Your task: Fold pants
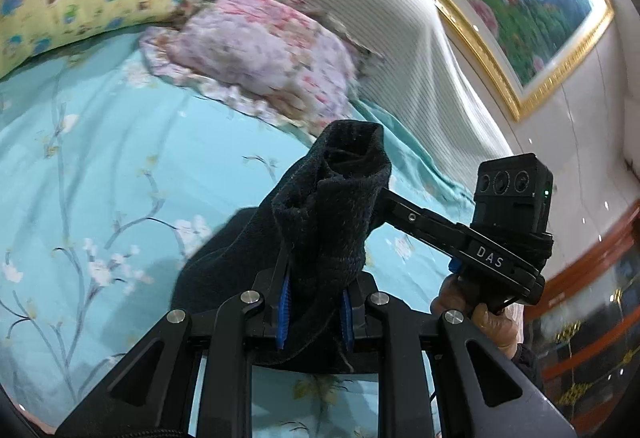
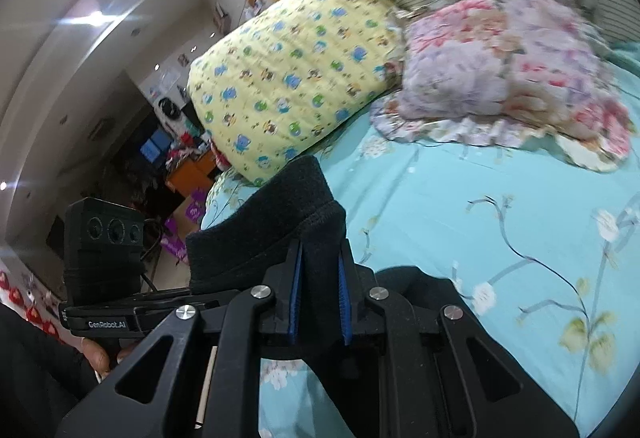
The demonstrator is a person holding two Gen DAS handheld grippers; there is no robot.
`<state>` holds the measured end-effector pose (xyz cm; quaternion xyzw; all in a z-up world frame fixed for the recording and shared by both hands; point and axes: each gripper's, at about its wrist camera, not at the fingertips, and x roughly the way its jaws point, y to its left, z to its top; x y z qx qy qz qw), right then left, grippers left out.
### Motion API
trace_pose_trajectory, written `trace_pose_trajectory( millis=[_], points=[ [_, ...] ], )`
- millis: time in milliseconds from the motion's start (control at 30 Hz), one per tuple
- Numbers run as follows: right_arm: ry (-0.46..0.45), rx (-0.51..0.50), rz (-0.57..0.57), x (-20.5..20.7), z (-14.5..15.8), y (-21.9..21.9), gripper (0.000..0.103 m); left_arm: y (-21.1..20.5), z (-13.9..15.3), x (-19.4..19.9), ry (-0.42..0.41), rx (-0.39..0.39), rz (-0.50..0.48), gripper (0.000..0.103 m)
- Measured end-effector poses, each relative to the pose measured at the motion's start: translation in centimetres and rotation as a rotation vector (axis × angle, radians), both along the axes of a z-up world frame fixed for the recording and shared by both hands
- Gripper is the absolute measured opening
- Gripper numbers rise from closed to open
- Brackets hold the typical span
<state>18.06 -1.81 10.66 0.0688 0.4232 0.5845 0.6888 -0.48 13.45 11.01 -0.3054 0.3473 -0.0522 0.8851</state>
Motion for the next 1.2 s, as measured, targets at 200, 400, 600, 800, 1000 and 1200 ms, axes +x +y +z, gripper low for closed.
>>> trace_pose_trajectory(
  millis=[200, 400, 600, 800, 1000, 1200],
  points=[
    [0.020, 0.024, -0.082, 0.4, -0.9, -5.0, 0.017, -5.0, -0.3, 1.6, 0.014, 0.050, -0.086, 0.019],
    [0.056, 0.047, -0.150, 0.5, -2.5, -9.2, 0.017, -8.8, -0.7, 2.6, 0.045, 0.081, -0.160, 0.019],
    [0.084, 0.071, -0.207, 0.2, -4.1, -12.4, 0.017, -11.4, -1.1, 3.7, 0.075, 0.123, -0.214, 0.019],
    [0.116, 0.095, -0.256, 0.0, -5.9, -15.0, 0.017, -13.9, -1.9, 4.3, 0.091, 0.169, -0.259, 0.019],
    [0.144, 0.097, -0.303, -0.3, -7.4, -17.4, 0.017, -16.3, -3.0, 4.9, 0.102, 0.221, -0.299, 0.019],
    [0.158, 0.086, -0.334, -0.4, -8.4, -18.9, 0.017, -18.4, -4.3, 5.3, 0.115, 0.270, -0.342, 0.019]
  ],
)
